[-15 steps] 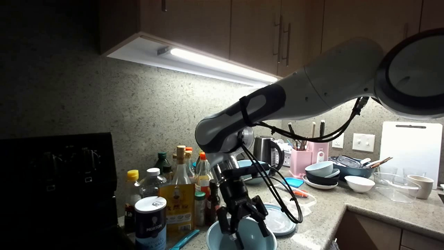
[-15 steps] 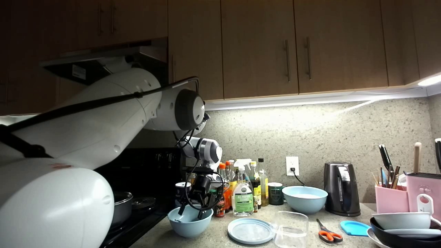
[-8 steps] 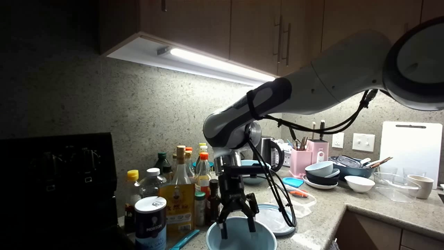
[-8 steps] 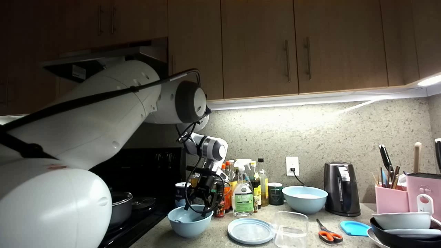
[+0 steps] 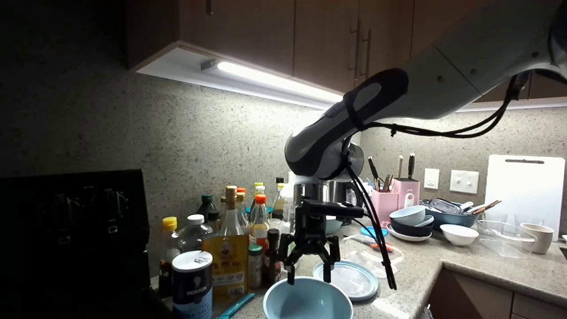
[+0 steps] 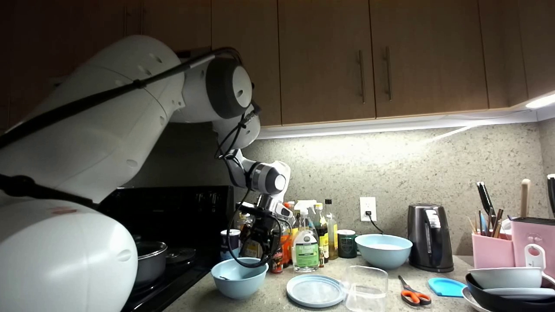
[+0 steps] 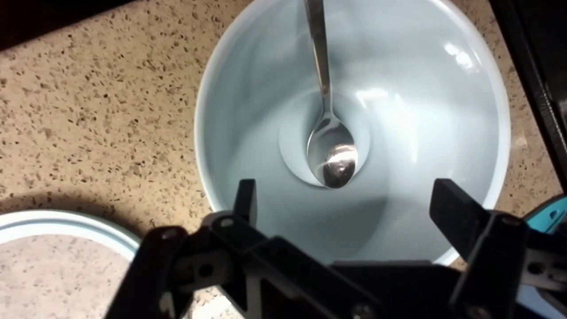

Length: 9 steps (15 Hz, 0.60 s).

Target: Pick up the spoon and put it in the bowl

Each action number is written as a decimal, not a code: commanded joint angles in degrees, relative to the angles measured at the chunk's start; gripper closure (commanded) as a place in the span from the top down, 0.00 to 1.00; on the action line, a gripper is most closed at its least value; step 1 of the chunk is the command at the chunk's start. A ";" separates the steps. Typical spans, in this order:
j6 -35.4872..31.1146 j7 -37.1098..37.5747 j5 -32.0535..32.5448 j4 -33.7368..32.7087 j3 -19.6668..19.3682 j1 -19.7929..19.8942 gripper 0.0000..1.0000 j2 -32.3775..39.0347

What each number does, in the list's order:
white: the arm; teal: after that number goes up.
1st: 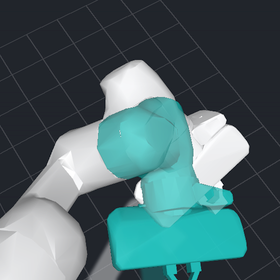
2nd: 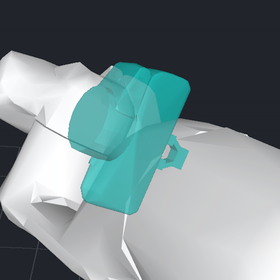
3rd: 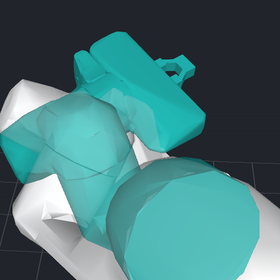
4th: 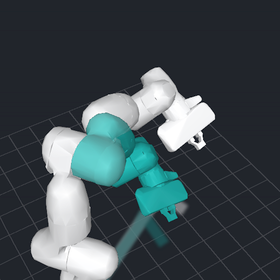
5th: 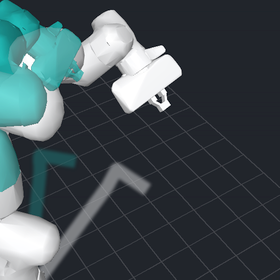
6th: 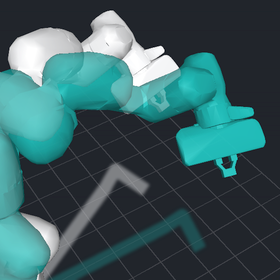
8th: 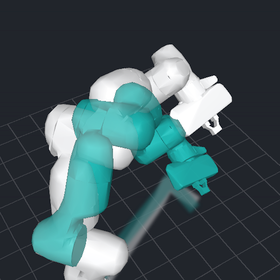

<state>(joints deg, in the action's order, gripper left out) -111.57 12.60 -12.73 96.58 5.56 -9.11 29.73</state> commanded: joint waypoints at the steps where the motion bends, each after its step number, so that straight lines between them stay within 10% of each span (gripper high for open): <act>1: -9.88 5.69 -2.25 13.94 -1.53 0.45 1.00 -9.90; 9: -14.46 8.05 -0.88 18.02 -2.49 0.88 1.00 -10.82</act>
<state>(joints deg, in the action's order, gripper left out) -126.48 20.19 -14.77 115.14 2.78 -8.49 18.62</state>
